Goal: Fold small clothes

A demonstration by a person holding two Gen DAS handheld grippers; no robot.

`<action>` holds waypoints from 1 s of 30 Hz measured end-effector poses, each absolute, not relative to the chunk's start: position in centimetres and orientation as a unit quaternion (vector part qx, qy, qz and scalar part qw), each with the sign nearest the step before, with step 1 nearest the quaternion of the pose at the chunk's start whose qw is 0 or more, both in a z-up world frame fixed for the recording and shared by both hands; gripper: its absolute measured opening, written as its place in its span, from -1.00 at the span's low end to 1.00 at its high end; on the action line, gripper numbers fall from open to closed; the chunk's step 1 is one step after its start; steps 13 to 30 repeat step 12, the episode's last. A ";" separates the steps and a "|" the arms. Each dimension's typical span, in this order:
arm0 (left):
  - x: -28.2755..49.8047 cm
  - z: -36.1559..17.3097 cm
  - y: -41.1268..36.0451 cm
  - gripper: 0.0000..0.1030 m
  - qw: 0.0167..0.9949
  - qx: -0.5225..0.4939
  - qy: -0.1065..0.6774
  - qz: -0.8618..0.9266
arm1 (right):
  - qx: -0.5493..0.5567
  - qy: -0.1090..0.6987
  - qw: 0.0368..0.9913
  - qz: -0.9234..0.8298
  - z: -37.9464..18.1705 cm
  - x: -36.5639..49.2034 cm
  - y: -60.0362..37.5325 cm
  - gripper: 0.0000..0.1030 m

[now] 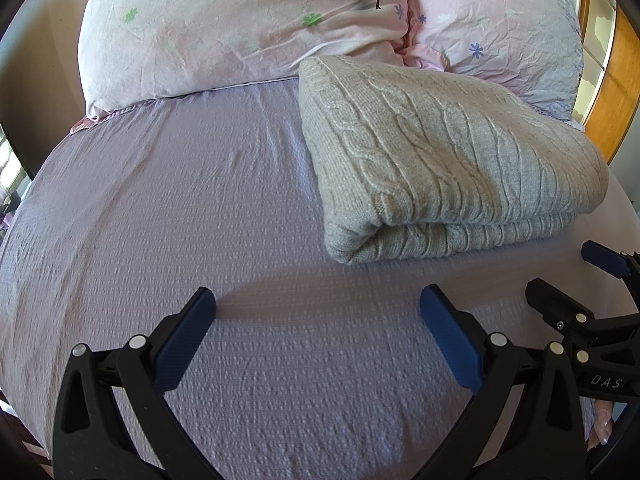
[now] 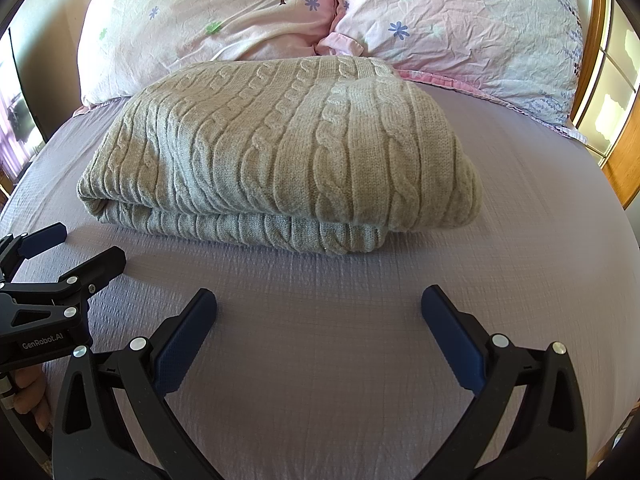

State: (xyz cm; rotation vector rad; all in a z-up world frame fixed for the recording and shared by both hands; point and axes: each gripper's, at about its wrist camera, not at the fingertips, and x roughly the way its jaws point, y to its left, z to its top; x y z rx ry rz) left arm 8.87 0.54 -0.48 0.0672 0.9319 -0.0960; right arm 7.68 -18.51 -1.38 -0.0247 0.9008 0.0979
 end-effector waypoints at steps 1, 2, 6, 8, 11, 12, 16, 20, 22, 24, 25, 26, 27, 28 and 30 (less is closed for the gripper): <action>8.8 -0.5 0.6 0.97 0.892 0.032 0.449 -0.045 | -0.012 0.435 0.899 0.047 -1.4 7.7 -18.5 0.97; 8.8 -0.5 0.6 0.97 0.892 0.031 0.449 -0.043 | -0.012 0.435 0.899 0.047 -1.4 7.7 -18.5 0.97; 8.8 -0.5 0.7 0.97 0.892 0.031 0.449 -0.045 | -0.012 0.435 0.899 0.047 -1.4 7.7 -18.5 0.97; 8.7 -0.5 0.7 0.97 0.892 0.031 0.449 -0.045 | -0.012 0.435 0.899 0.047 -1.4 7.7 -18.5 0.97; 8.7 -0.5 0.8 0.97 0.892 0.031 0.449 -0.045 | -0.012 0.435 0.899 0.047 -1.4 7.7 -18.5 0.97; 8.7 -0.5 0.8 0.97 0.892 0.031 0.449 -0.045 | -0.012 0.435 0.899 0.047 -1.4 7.7 -18.5 0.97; 8.7 -0.5 0.8 0.97 0.892 0.031 0.449 -0.045 | -0.012 0.435 0.899 0.047 -1.4 7.7 -18.5 0.97; 8.7 -0.5 0.8 0.97 0.892 0.031 0.449 -0.045 | -0.012 0.435 0.899 0.047 -1.4 7.7 -18.5 0.97; 8.7 -0.5 0.8 0.97 0.892 0.031 0.449 -0.045 | -0.012 0.435 0.899 0.047 -1.4 7.7 -18.5 0.97; 8.7 -0.5 0.8 0.97 0.892 0.031 0.449 -0.045 | -0.012 0.435 0.899 0.047 -1.4 7.7 -18.5 0.97; 8.7 -0.5 0.8 0.97 0.892 0.031 0.449 -0.045 | -0.012 0.435 0.899 0.047 -1.4 7.7 -18.5 0.97; 8.7 -0.5 0.8 0.97 0.892 0.031 0.449 -0.045 | -0.012 0.435 0.899 0.047 -1.4 7.7 -18.5 0.97; 8.7 -0.5 0.8 0.97 0.892 0.031 0.449 -0.045 | -0.012 0.435 0.899 0.047 -1.4 7.7 -18.5 0.97; 8.7 -0.5 0.8 0.97 0.892 0.031 0.449 -0.045 | -0.012 0.435 0.899 0.047 -1.4 7.7 -18.5 0.97; 8.7 -0.5 0.8 0.97 0.892 0.031 0.449 -0.045 | -0.012 0.435 0.899 0.047 -1.4 7.7 -18.5 0.97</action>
